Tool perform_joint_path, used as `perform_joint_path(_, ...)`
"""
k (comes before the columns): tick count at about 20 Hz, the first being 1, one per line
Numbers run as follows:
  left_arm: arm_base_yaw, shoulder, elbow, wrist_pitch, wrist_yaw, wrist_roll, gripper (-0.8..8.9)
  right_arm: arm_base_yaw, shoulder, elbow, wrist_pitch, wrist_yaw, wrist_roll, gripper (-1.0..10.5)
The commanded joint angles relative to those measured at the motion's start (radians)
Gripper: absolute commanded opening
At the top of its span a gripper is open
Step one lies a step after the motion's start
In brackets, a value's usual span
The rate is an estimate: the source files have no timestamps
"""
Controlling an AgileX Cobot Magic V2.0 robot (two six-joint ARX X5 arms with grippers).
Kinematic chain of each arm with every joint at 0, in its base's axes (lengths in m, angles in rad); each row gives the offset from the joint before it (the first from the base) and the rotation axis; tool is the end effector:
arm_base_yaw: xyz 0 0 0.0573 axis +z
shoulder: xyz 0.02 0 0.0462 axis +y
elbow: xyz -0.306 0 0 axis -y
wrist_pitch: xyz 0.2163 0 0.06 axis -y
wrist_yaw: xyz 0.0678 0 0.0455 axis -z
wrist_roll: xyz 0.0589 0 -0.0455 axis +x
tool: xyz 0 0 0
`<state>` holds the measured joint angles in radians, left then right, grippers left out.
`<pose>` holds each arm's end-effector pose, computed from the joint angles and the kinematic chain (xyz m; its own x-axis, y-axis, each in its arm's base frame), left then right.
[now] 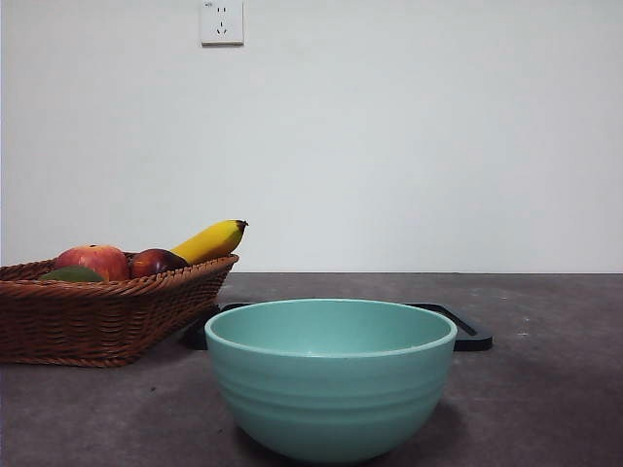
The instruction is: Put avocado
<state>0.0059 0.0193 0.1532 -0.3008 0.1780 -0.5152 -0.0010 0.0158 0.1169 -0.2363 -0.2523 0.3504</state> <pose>0.0445 -0.0102 0.1769 0.9716 -0.1713 -0.1635 0.0650 0.8568 -0.5115 0.0469 0.0147 0.1730 0.9598 0.2487 -0.1305 -0.1851 0.9097 0.3717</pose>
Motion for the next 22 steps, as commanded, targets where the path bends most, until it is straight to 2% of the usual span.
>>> perform_joint_path(1,0.001,0.029,0.077,-0.019,0.007,-0.009,0.09,-0.001,0.033,0.080,-0.029,-0.014,0.018,0.1)
perform_joint_path(3,0.001,0.061,0.127,-0.047,0.017,0.006,0.09,-0.001,0.068,0.139,-0.077,-0.022,0.006,0.1)
perform_joint_path(8,0.000,0.175,0.266,-0.164,0.102,0.093,0.09,-0.001,0.192,0.307,-0.216,-0.106,-0.065,0.1)
perform_joint_path(12,0.000,0.286,0.380,-0.275,0.182,0.175,0.09,0.000,0.319,0.463,-0.378,-0.201,-0.156,0.1)
perform_joint_path(16,0.000,0.392,0.483,-0.379,0.276,0.254,0.09,0.011,0.439,0.601,-0.531,-0.255,-0.235,0.1)
perform_joint_path(22,-0.026,0.542,0.639,-0.585,0.385,0.365,0.09,0.094,0.605,0.790,-0.737,-0.271,-0.316,0.1)
